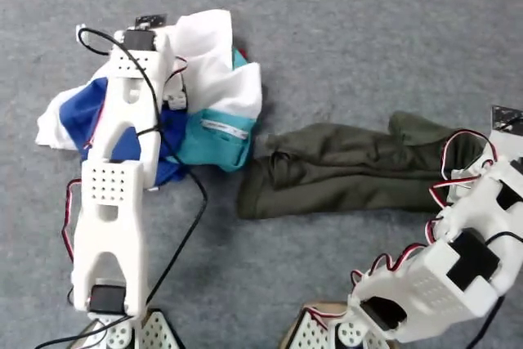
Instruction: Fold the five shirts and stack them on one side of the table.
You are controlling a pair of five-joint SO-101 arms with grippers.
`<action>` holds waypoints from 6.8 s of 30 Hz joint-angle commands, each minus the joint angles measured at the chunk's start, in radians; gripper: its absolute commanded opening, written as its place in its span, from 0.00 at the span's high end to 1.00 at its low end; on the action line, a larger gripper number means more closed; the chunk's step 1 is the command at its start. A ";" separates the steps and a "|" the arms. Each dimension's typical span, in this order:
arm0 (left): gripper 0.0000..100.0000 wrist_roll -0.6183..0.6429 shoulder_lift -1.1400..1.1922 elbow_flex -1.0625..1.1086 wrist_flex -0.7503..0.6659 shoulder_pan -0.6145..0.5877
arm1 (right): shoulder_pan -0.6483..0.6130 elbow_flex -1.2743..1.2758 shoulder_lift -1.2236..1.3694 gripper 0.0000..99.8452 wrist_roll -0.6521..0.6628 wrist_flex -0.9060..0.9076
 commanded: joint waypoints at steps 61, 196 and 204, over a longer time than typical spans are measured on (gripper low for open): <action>0.99 0.232 0.059 -0.216 -0.117 0.146 | -0.019 0.005 -0.024 1.00 0.002 -0.008; 0.83 0.141 -0.934 1.057 -0.173 0.150 | -0.269 0.578 -0.954 1.00 0.098 -0.419; 0.83 0.316 -0.934 1.057 -0.405 0.399 | -0.010 0.760 -0.954 1.00 0.100 -0.499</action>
